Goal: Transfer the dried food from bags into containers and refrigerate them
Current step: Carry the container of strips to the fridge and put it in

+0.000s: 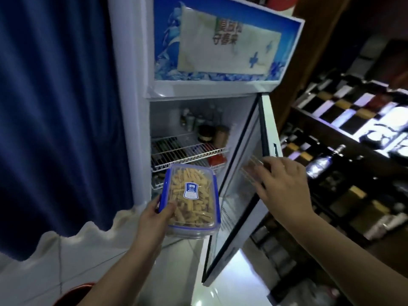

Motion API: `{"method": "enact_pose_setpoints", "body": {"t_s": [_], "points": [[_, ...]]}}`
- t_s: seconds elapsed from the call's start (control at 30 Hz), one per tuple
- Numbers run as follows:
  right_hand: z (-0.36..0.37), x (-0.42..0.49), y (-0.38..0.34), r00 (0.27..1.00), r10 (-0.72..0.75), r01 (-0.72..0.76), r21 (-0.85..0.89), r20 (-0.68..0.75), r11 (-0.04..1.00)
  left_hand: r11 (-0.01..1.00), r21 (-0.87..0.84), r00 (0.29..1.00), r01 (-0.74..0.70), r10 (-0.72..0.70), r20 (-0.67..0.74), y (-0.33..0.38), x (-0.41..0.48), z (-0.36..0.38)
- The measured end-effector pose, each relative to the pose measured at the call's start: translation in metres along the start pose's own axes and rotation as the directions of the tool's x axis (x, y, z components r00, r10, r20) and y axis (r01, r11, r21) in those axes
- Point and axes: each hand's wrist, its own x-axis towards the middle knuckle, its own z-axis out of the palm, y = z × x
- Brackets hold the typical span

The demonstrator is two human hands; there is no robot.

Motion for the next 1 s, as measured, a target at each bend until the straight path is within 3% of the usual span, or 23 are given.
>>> {"method": "enact_pose_setpoints", "body": {"t_s": [0.1,0.17,0.47,0.6,0.7,0.77,0.8,0.87,0.93,1.0], "points": [[-0.005,-0.033,0.026,0.955,0.273,-0.280,0.056,0.116,0.958,0.999,0.050,0.998,0.021,-0.025,0.066,-0.004,0.001,0.018],[-0.005,-0.049,0.038,0.921,0.358,-0.368,0.046,0.154,0.929,0.998,0.064,0.995,0.017,-0.023,0.093,-0.006,0.001,0.029],[0.004,-0.082,0.092,0.831,0.504,-0.518,0.000,0.235,0.855,0.999,0.047,0.987,0.001,-0.009,0.161,-0.009,-0.003,0.066],[0.005,-0.083,0.099,0.806,0.562,-0.567,-0.032,0.188,0.823,0.998,0.057,0.984,-0.014,0.003,0.176,-0.006,-0.002,0.069],[0.004,-0.073,0.071,0.876,0.481,-0.482,0.008,0.037,0.876,0.998,0.057,0.986,-0.008,-0.002,0.169,-0.004,0.004,0.066],[0.012,-0.065,0.034,0.941,0.303,-0.326,0.168,0.151,0.930,0.997,0.080,0.990,-0.001,-0.010,0.143,-0.003,0.010,0.062],[0.019,-0.062,0.014,0.934,0.241,-0.312,0.271,0.265,0.910,0.996,0.094,0.991,0.002,-0.014,0.133,-0.001,0.014,0.060],[0.037,-0.053,-0.022,0.846,0.193,-0.427,0.415,0.498,0.803,0.994,0.108,0.995,0.012,-0.023,0.096,0.000,0.024,0.055],[0.059,-0.042,-0.047,0.724,0.172,-0.617,0.515,0.668,0.595,0.994,0.103,0.998,0.035,-0.039,0.040,0.002,0.036,0.047],[0.081,-0.027,-0.064,0.647,0.132,-0.734,0.567,0.751,0.375,0.993,0.107,0.999,0.047,-0.044,-0.028,0.001,0.053,0.039]]}}
